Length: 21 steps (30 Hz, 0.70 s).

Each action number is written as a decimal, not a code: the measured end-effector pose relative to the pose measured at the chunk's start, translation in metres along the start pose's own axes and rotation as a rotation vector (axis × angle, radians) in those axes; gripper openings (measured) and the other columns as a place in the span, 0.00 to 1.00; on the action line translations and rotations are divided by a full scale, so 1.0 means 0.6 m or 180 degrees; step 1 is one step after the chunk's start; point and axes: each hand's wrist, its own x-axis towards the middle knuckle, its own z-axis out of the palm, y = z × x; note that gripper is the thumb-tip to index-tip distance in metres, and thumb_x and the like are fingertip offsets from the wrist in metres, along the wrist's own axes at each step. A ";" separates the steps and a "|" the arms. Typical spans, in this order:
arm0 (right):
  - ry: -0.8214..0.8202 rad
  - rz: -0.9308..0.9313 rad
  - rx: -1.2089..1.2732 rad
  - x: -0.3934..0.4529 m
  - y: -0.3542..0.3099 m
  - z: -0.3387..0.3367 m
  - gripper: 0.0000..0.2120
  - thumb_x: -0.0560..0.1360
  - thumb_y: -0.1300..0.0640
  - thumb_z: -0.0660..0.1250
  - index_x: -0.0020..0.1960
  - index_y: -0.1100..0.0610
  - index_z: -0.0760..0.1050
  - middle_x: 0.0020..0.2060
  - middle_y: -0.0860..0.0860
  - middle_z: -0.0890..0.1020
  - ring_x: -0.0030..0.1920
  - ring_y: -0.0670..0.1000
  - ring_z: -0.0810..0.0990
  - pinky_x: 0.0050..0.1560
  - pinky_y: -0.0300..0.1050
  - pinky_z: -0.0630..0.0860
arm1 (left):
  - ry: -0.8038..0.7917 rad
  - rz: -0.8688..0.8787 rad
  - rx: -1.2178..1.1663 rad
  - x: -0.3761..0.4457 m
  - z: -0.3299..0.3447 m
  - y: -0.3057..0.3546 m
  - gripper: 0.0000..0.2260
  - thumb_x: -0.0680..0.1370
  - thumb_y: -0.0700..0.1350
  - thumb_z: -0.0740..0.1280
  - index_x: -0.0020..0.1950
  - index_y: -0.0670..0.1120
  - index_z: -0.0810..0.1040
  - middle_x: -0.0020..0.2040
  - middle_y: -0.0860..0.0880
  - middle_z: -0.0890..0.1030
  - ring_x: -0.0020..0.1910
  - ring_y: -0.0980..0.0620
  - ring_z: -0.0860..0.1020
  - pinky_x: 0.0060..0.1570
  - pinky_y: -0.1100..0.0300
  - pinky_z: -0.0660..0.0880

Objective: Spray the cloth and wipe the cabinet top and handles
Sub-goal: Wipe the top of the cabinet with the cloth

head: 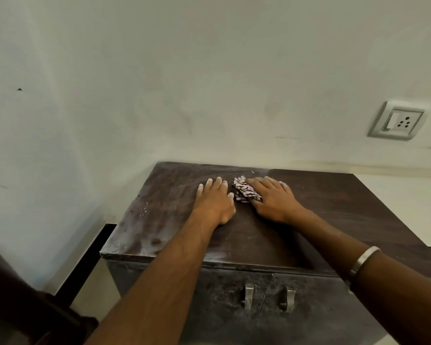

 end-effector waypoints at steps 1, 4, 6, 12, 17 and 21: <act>-0.0024 -0.0046 -0.0005 -0.003 0.010 -0.003 0.27 0.77 0.45 0.56 0.75 0.41 0.53 0.75 0.45 0.60 0.76 0.51 0.52 0.74 0.55 0.46 | 0.0007 -0.0008 -0.0014 0.001 0.000 0.000 0.25 0.83 0.50 0.49 0.79 0.44 0.51 0.80 0.47 0.49 0.79 0.46 0.46 0.76 0.47 0.44; -0.0184 0.0117 -0.0066 0.006 0.039 -0.014 0.27 0.78 0.45 0.55 0.75 0.41 0.52 0.75 0.46 0.59 0.77 0.51 0.51 0.74 0.56 0.44 | 0.0010 -0.0034 -0.0060 0.006 -0.001 -0.003 0.25 0.83 0.50 0.49 0.79 0.43 0.51 0.80 0.47 0.49 0.79 0.46 0.46 0.76 0.47 0.44; -0.0214 0.0356 -0.0097 0.024 0.047 -0.018 0.27 0.78 0.45 0.55 0.75 0.41 0.52 0.76 0.48 0.57 0.76 0.53 0.51 0.74 0.56 0.44 | 0.0006 -0.0060 -0.0087 0.008 0.000 -0.003 0.25 0.83 0.50 0.49 0.79 0.43 0.51 0.80 0.47 0.49 0.79 0.45 0.46 0.76 0.47 0.44; 0.0109 0.0301 0.0011 0.070 -0.002 -0.001 0.27 0.77 0.47 0.58 0.74 0.43 0.57 0.72 0.49 0.62 0.74 0.55 0.58 0.72 0.56 0.49 | 0.0055 -0.0085 -0.0140 0.022 -0.008 0.000 0.25 0.83 0.50 0.49 0.79 0.44 0.51 0.80 0.47 0.49 0.79 0.45 0.47 0.76 0.46 0.44; 0.0364 -0.0216 0.0174 0.041 0.012 0.004 0.26 0.75 0.49 0.59 0.72 0.43 0.59 0.68 0.48 0.69 0.71 0.53 0.64 0.73 0.55 0.53 | -0.0039 -0.0156 -0.0105 0.030 -0.008 -0.010 0.25 0.83 0.49 0.50 0.79 0.43 0.51 0.80 0.46 0.48 0.79 0.44 0.46 0.76 0.46 0.45; 0.0311 0.0090 0.0119 0.052 0.046 -0.004 0.25 0.75 0.51 0.59 0.71 0.44 0.60 0.68 0.49 0.68 0.70 0.55 0.66 0.72 0.55 0.55 | -0.0071 -0.0158 0.0050 0.033 -0.006 -0.019 0.25 0.83 0.49 0.50 0.79 0.44 0.52 0.80 0.47 0.47 0.79 0.44 0.45 0.76 0.45 0.44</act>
